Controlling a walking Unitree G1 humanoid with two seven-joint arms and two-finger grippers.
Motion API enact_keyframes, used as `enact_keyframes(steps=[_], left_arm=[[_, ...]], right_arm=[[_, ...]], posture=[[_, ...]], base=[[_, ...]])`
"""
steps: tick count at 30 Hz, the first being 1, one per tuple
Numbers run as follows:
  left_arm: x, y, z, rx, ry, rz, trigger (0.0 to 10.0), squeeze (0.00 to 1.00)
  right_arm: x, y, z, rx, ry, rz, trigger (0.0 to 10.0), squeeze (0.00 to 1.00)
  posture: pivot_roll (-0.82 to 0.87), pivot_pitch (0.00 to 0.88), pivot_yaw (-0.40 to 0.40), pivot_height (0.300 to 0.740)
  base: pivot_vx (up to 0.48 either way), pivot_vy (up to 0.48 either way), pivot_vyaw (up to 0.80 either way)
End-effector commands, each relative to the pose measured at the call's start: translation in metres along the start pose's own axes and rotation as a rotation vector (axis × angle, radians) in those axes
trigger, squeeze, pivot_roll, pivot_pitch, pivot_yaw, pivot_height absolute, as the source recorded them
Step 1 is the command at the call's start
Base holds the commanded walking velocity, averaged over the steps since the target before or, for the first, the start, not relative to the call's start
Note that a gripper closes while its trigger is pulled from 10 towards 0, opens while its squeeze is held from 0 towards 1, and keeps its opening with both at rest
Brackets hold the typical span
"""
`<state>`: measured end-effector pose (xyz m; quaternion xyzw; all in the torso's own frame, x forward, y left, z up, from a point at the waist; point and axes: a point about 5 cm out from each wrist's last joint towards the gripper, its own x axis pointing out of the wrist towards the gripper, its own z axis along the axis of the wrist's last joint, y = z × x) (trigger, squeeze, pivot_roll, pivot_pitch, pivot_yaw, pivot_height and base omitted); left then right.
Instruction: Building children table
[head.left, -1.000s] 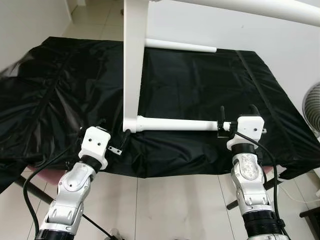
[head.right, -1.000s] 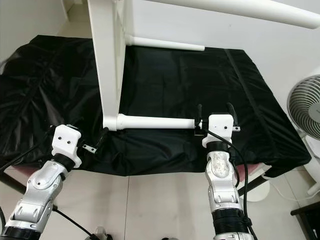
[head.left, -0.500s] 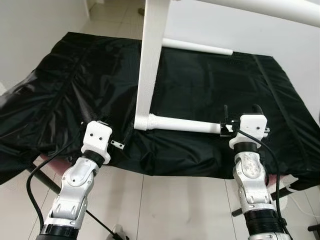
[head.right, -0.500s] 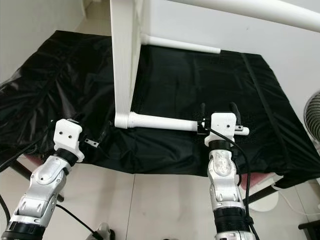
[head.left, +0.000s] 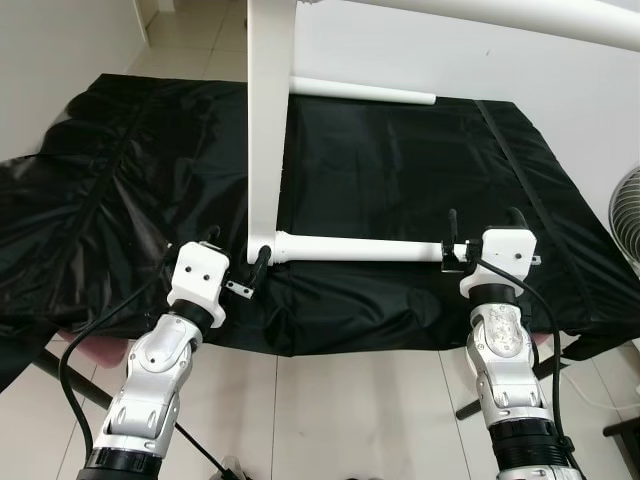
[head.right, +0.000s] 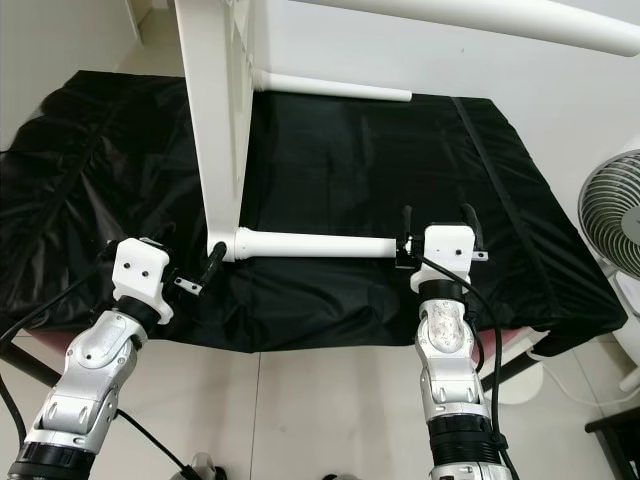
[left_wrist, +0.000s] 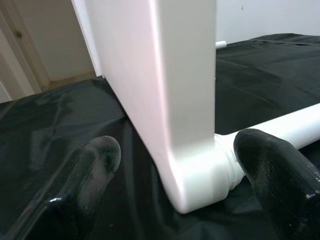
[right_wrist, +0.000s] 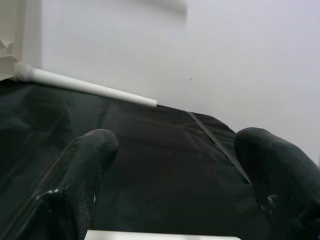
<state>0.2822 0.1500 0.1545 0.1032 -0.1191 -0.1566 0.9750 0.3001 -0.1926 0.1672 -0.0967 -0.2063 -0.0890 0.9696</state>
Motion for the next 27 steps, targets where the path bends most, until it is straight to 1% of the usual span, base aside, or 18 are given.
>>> enact_keyframes(steps=[1, 11, 15, 22, 27], left_arm=[[0.0008, -0.001, -0.001, 0.003, 0.007, 0.026, 10.0, 0.0], [0.0017, -0.0021, -0.0018, 0.002, 0.011, 0.023, 10.0, 0.0], [0.0026, -0.0019, -0.0024, -0.018, 0.011, 0.037, 10.0, 0.0], [0.0051, -0.0001, -0.0019, -0.006, 0.008, 0.058, 10.0, 0.0], [0.0065, 0.0001, -0.0023, -0.024, 0.011, 0.066, 10.0, 0.0]], right_arm=[[-0.0003, -0.0041, 0.0001, -0.004, 0.003, -0.007, 10.0, 0.0], [-0.0015, -0.0039, 0.0, -0.004, 0.005, -0.01, 10.0, 0.0], [-0.0016, -0.0043, 0.0002, -0.005, 0.005, -0.011, 10.0, 0.0], [-0.0011, -0.0046, 0.0002, -0.005, 0.005, -0.013, 10.0, 0.0], [-0.0006, -0.0043, 0.001, -0.003, 0.004, -0.011, 10.0, 0.0]], posture=[[0.14, 0.107, -0.066, 0.74], [0.14, 0.109, -0.062, 0.74], [0.14, 0.109, -0.061, 0.74], [0.13, 0.106, -0.059, 0.74], [0.13, 0.106, -0.057, 0.74]], base=[[0.0, -0.371, 0.0], [0.0, -0.356, 0.0], [0.0, 0.0, 0.0], [0.0, 0.0, 0.0], [0.0, 0.0, 0.0]])
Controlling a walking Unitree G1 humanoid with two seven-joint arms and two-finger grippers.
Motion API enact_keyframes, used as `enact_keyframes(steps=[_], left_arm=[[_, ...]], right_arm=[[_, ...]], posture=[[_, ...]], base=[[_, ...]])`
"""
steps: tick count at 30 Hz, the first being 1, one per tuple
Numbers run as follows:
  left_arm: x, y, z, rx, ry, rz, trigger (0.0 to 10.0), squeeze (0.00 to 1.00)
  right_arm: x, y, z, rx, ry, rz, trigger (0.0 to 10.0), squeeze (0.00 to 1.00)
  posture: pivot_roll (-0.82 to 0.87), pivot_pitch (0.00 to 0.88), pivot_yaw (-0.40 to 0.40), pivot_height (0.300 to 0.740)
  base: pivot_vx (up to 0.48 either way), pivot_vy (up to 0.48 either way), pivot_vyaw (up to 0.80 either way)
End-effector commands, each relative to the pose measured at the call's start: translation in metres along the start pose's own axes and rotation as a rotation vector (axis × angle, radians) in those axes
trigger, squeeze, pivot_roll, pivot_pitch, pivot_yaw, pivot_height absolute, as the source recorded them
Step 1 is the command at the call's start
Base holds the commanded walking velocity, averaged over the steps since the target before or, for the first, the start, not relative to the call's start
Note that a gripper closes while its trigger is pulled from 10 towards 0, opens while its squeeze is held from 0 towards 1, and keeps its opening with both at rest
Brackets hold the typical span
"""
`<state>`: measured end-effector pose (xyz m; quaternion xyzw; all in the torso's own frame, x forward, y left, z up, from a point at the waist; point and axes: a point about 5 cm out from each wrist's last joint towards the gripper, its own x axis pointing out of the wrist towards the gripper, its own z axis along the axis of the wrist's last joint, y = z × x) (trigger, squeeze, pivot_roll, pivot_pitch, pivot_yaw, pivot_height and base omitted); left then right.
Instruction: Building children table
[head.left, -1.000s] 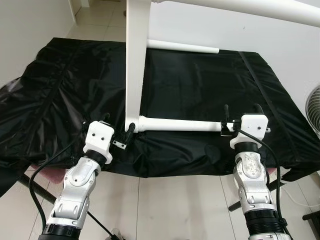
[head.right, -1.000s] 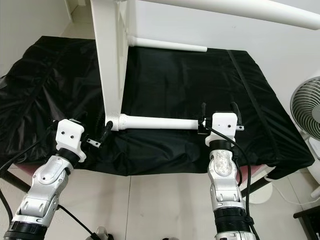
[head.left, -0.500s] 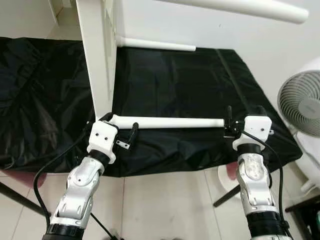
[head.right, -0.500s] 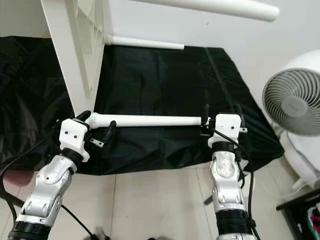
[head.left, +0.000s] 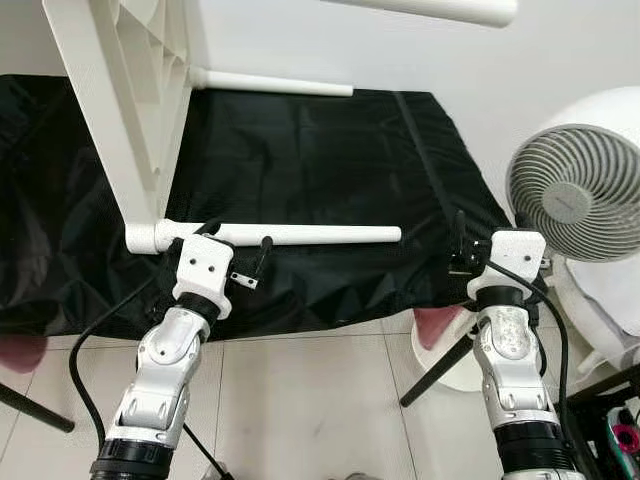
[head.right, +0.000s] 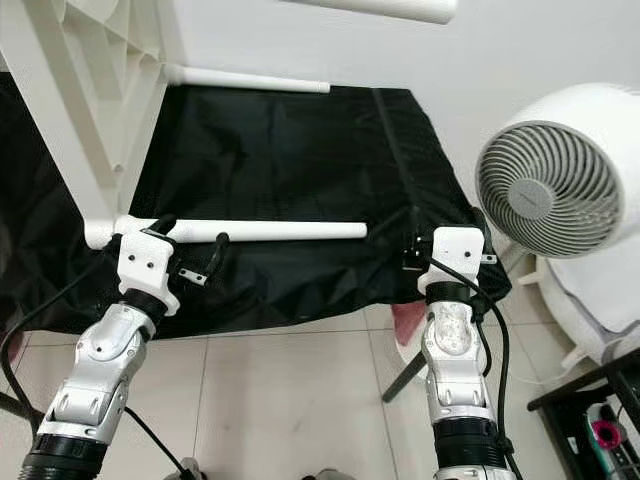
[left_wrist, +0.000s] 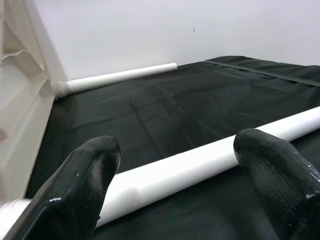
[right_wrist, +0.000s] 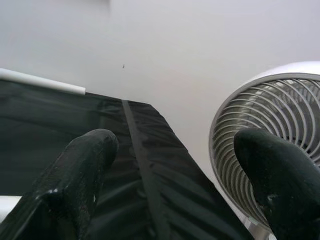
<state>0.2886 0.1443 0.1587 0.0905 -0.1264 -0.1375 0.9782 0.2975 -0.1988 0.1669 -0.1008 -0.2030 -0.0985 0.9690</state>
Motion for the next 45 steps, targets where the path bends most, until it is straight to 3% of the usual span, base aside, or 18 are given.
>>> enact_keyframes(steps=[1, 13, 17, 26, 28, 29, 30, 34, 37, 38, 45], left_arm=[[-0.002, 0.002, -0.005, 0.002, 0.024, 0.03, 10.0, 0.0], [0.002, -0.007, -0.004, -0.021, 0.044, 0.004, 10.0, 0.0], [0.006, -0.017, 0.001, -0.123, 0.085, -0.07, 10.0, 0.0], [0.007, -0.015, 0.007, -0.156, 0.086, -0.07, 10.0, 0.0], [0.006, -0.014, 0.007, -0.232, 0.115, -0.055, 10.0, 0.0], [0.006, -0.014, 0.007, -0.232, 0.115, -0.055, 10.0, 0.0], [0.006, -0.015, 0.005, -0.292, 0.144, -0.047, 10.0, 0.0], [0.005, -0.017, -0.002, -0.37, 0.22, -0.024, 10.0, 0.0], [0.004, -0.015, -0.011, -0.447, 0.307, 0.036, 10.0, 0.0], [0.005, -0.012, -0.014, -0.519, 0.336, 0.088, 10.0, 0.0], [0.011, -0.004, -0.014, -0.632, 0.346, 0.171, 10.0, 0.0]], right_arm=[[0.001, 0.002, 0.002, 0.011, -0.005, 0.007, 10.0, 0.0], [0.009, 0.009, 0.013, -0.024, -0.046, 0.072, 10.0, 0.0], [0.024, 0.01, 0.033, -0.105, -0.124, 0.129, 10.0, 0.0], [0.04, 0.004, 0.054, -0.122, -0.188, 0.124, 10.0, 0.0], [0.041, 0.005, 0.061, -0.132, -0.214, 0.131, 10.0, 0.0], [0.041, 0.005, 0.061, -0.132, -0.214, 0.131, 10.0, 0.0], [0.042, 0.006, 0.063, -0.14, -0.226, 0.135, 10.0, 0.0], [0.043, 0.007, 0.068, -0.147, -0.244, 0.138, 10.0, 0.0], [0.043, 0.008, 0.071, -0.149, -0.255, 0.14, 10.0, 0.0], [0.044, 0.009, 0.073, -0.151, -0.262, 0.141, 10.0, 0.0], [0.044, 0.01, 0.08, -0.157, -0.291, 0.152, 10.0, 0.0]], posture=[[0.13, 0.109, -0.057, 0.74], [0.13, 0.12, -0.053, 0.74], [0.12, 0.124, -0.045, 0.74], [0.13, 0.128, -0.047, 0.74], [0.13, 0.124, -0.049, 0.74], [0.13, 0.124, -0.049, 0.74], [0.13, 0.123, -0.049, 0.74], [0.13, 0.122, -0.048, 0.74], [0.13, 0.122, -0.048, 0.74], [0.13, 0.121, -0.049, 0.74], [0.12, 0.115, -0.047, 0.74]], base=[[0.0, 0.0, 0.0], [0.0, 0.0, 0.0], [0.0, 0.0, 0.0], [0.0, 0.0, 0.0], [0.0, 0.0, 0.0], [0.0, 0.0, 0.0], [0.0, 0.0, 0.0], [0.0, 0.0, 0.0], [0.0, 0.0, 0.0], [0.0, 0.0, 0.0], [0.0, 0.0, 0.0]])
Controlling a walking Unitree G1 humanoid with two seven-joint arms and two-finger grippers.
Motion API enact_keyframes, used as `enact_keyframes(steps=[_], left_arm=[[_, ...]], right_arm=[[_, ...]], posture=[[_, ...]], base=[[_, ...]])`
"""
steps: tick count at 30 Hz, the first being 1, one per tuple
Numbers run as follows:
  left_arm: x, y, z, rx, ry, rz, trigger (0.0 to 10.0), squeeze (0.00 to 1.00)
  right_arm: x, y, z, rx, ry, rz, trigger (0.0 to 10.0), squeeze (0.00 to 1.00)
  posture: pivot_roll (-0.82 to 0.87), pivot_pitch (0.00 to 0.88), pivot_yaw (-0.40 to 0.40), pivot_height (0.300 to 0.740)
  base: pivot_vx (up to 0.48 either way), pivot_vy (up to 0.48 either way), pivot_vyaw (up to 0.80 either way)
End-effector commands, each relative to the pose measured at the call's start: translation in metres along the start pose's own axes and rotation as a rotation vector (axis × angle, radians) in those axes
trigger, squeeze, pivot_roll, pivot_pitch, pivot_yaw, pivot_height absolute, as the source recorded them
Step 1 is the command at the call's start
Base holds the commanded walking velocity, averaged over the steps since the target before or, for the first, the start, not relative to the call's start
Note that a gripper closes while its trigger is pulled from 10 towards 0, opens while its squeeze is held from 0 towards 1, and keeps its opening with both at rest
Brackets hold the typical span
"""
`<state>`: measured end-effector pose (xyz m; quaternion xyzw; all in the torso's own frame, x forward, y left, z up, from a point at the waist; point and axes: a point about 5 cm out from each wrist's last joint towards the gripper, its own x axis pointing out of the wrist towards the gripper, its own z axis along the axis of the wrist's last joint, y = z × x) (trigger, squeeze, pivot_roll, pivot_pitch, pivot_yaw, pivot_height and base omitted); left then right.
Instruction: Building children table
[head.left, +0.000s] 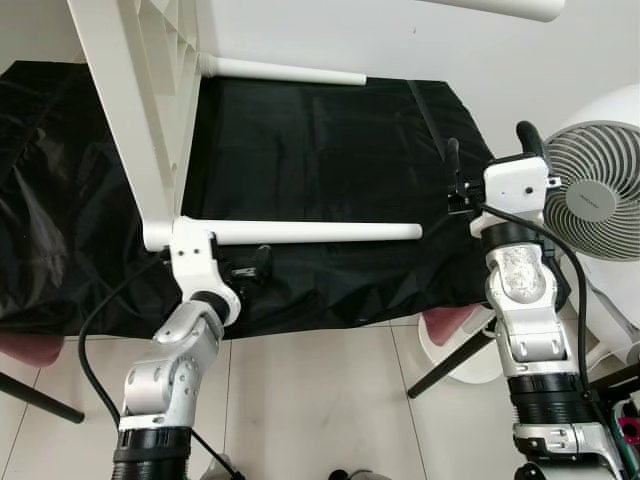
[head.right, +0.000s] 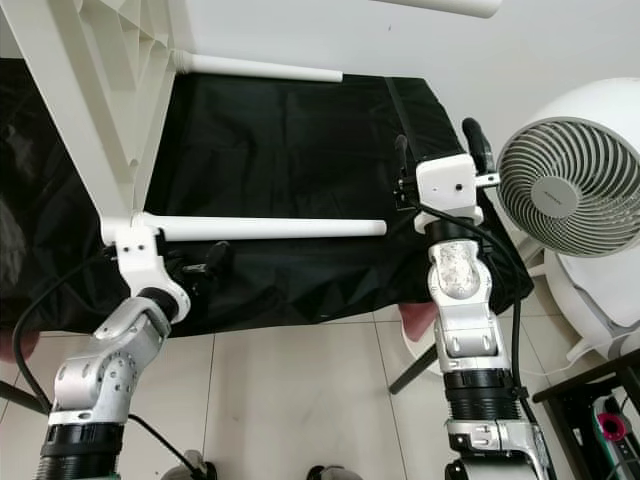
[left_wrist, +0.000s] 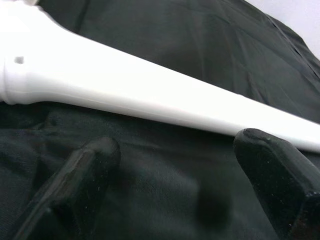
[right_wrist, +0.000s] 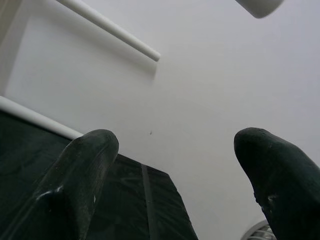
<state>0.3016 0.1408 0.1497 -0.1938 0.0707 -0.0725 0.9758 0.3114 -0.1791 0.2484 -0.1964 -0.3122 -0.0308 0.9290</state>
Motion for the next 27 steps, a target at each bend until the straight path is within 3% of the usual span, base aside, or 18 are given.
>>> enact_keyframes(steps=[1, 6, 9, 14, 17, 18, 19, 20, 22, 27], left_arm=[[0.001, 0.0, -0.003, -0.025, 0.021, 0.007, 10.0, 0.0], [0.007, 0.001, 0.003, -0.041, 0.009, 0.023, 10.0, 0.0], [0.013, -0.003, 0.007, -0.059, 0.02, 0.017, 10.0, 0.0], [0.013, -0.005, 0.009, -0.064, 0.027, 0.01, 10.0, 0.0], [0.014, -0.007, 0.012, -0.073, 0.035, 0.013, 10.0, 0.0], [0.014, -0.007, 0.012, -0.073, 0.035, 0.013, 10.0, 0.0], [0.015, -0.008, 0.013, -0.075, 0.034, 0.011, 10.0, 0.0], [0.015, -0.008, 0.013, -0.075, 0.034, 0.011, 10.0, 0.0], [0.016, -0.01, 0.015, -0.075, 0.031, 0.009, 10.0, 0.0], [0.015, -0.01, 0.016, -0.077, 0.023, 0.012, 10.0, 0.0]], right_arm=[[0.003, 0.0, 0.007, -0.013, -0.029, 0.011, 10.0, 0.0], [0.006, 0.003, 0.017, -0.062, -0.093, 0.055, 10.0, 0.0], [0.012, 0.009, 0.036, -0.19, -0.203, 0.115, 10.0, 0.0], [0.016, 0.011, 0.043, -0.246, -0.239, 0.122, 10.0, 0.0], [0.034, 0.016, 0.064, -0.375, -0.338, 0.119, 10.0, 0.0], [0.034, 0.016, 0.064, -0.375, -0.338, 0.119, 10.0, 0.0], [0.042, 0.019, 0.071, -0.441, -0.369, 0.107, 10.0, 0.0], [0.042, 0.019, 0.071, -0.441, -0.369, 0.107, 10.0, 0.0], [0.052, 0.022, 0.077, -0.526, -0.406, 0.086, 10.0, 0.0], [0.066, 0.026, 0.085, -0.568, -0.436, 0.062, 10.0, 0.0]], posture=[[0.12, 0.115, -0.047, 0.74], [0.12, 0.114, -0.042, 0.74], [0.11, 0.115, -0.041, 0.74], [0.11, 0.119, -0.039, 0.74], [0.1, 0.125, -0.032, 0.74], [0.1, 0.125, -0.032, 0.74], [0.1, 0.126, -0.034, 0.74], [0.1, 0.126, -0.034, 0.74], [0.1, 0.127, -0.038, 0.74], [0.1, 0.129, -0.05, 0.74]], base=[[0.0, 0.0, 0.0], [0.0, 0.0, 0.0], [0.0, 0.0, 0.0], [0.0, 0.0, 0.0], [0.0, 0.0, 0.0], [0.0, 0.0, 0.0], [0.0, 0.0, 0.0], [0.0, 0.0, 0.0], [0.0, 0.0, 0.0], [0.0, 0.0, 0.0]])
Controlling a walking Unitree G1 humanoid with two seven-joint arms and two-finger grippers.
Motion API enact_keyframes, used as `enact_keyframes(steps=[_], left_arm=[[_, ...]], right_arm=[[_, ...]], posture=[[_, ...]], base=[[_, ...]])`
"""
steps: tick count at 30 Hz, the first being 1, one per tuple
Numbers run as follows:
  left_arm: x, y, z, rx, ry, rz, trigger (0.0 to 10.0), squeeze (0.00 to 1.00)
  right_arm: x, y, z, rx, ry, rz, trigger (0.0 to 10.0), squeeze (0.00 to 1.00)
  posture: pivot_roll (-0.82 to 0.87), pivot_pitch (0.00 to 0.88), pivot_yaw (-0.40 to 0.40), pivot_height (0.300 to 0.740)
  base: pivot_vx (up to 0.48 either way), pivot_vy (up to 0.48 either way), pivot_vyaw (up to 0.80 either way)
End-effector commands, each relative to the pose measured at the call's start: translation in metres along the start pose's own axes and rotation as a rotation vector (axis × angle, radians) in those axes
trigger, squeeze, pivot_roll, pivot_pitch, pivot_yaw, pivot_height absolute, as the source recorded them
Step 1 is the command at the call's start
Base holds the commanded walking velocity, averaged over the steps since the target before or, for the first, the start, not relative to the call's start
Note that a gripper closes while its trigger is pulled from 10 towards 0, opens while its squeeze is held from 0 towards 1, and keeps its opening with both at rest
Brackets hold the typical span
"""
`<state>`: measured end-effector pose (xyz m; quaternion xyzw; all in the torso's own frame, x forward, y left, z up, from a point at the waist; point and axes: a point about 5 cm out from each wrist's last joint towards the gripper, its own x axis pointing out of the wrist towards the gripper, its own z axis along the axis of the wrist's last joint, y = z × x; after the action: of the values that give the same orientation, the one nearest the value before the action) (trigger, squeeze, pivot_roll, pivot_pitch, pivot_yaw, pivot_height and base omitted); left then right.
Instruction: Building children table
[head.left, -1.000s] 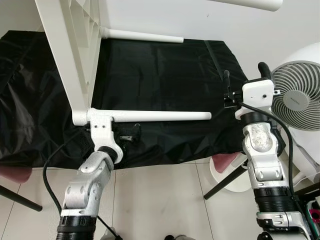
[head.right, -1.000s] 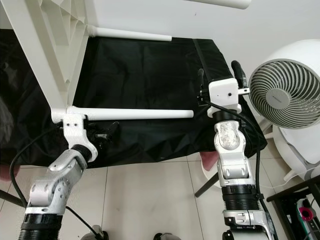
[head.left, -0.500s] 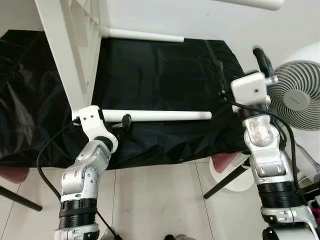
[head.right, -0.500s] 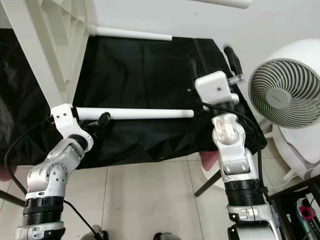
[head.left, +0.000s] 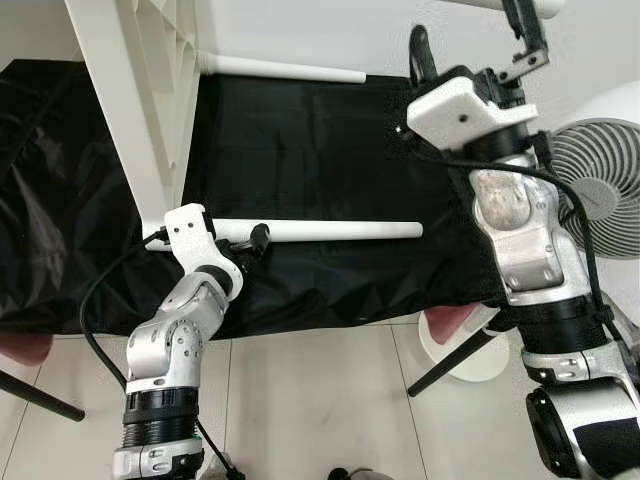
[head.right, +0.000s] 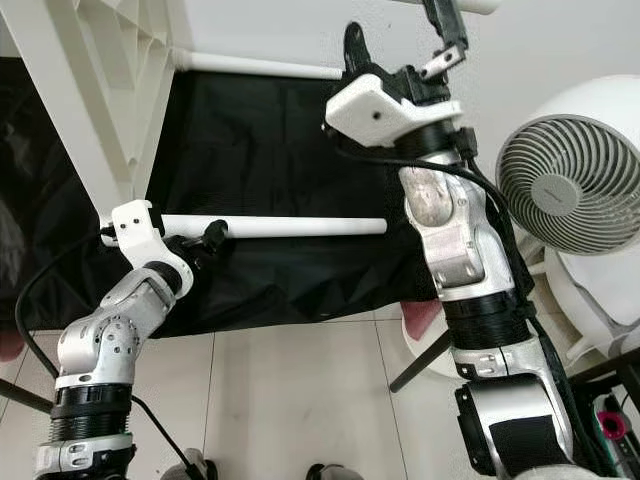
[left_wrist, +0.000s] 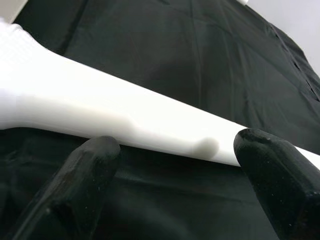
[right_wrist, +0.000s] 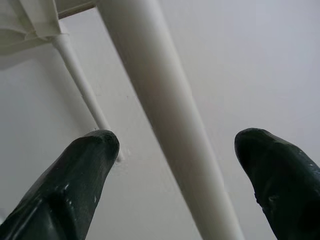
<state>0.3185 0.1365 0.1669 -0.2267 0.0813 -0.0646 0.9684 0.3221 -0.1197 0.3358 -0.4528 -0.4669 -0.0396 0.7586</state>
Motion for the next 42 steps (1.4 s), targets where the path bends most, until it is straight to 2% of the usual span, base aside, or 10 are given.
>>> enact_keyframes(steps=[1, 13, 19, 27, 29, 31, 32, 34, 35, 42], left_arm=[[0.0, -0.001, 0.0, -0.01, 0.005, 0.0, 10.0, 0.0], [-0.003, -0.002, 0.001, -0.023, -0.01, 0.019, 10.0, 0.0], [-0.005, -0.001, 0.001, -0.026, -0.013, 0.027, 10.0, 0.0], [-0.004, -0.001, 0.0, -0.022, -0.006, 0.025, 10.0, 0.0], [-0.004, -0.002, 0.0, -0.021, -0.002, 0.024, 10.0, 0.0], [-0.004, -0.003, 0.0, -0.022, 0.001, 0.021, 10.0, 0.0], [-0.004, -0.003, 0.001, -0.03, 0.002, 0.021, 10.0, 0.0], [-0.004, -0.003, 0.001, -0.03, 0.002, 0.021, 10.0, 0.0], [-0.004, -0.003, 0.0, -0.041, 0.004, 0.021, 10.0, 0.0], [0.001, -0.004, 0.007, -0.11, -0.015, 0.057, 10.0, 0.0]], right_arm=[[0.007, -0.003, 0.003, -0.027, -0.022, -0.013, 10.0, 0.0], [0.044, -0.01, 0.006, 0.005, -0.062, 0.076, 10.0, 0.0], [0.071, -0.021, 0.017, 0.019, -0.116, 0.206, 10.0, 0.0], [0.081, -0.025, 0.025, 0.011, -0.151, 0.293, 10.0, 0.0], [0.088, -0.028, 0.028, 0.017, -0.156, 0.374, 10.0, 0.0], [0.093, -0.029, 0.03, 0.033, -0.154, 0.451, 9.2, 0.0], [0.094, -0.03, 0.031, 0.042, -0.154, 0.47, 3.6, 0.0], [0.094, -0.03, 0.031, 0.042, -0.154, 0.47, 3.6, 0.0], [0.095, -0.03, 0.031, 0.046, -0.156, 0.489, 0.0, 0.0], [0.098, -0.031, 0.034, 0.063, -0.174, 0.561, 0.0, 0.0]], posture=[[0.11, 0.13, -0.055, 0.74], [0.1, 0.138, -0.089, 0.74], [0.1, 0.142, -0.088, 0.74], [0.09, 0.147, -0.081, 0.74], [0.09, 0.149, -0.075, 0.74], [0.09, 0.15, -0.075, 0.74], [0.09, 0.152, -0.075, 0.74], [0.09, 0.152, -0.075, 0.74], [0.08, 0.153, -0.075, 0.74], [0.08, 0.159, -0.078, 0.74]], base=[[0.0, 0.0, 0.0], [0.0, 0.0, 0.0], [0.0, 0.0, 0.0], [0.0, 0.0, 0.0], [0.0, 0.0, 0.0], [0.0, 0.0, 0.0], [0.0, 0.0, 0.0], [0.0, 0.0, 0.0], [0.0, 0.0, 0.0], [0.0, 0.0, 0.0]])
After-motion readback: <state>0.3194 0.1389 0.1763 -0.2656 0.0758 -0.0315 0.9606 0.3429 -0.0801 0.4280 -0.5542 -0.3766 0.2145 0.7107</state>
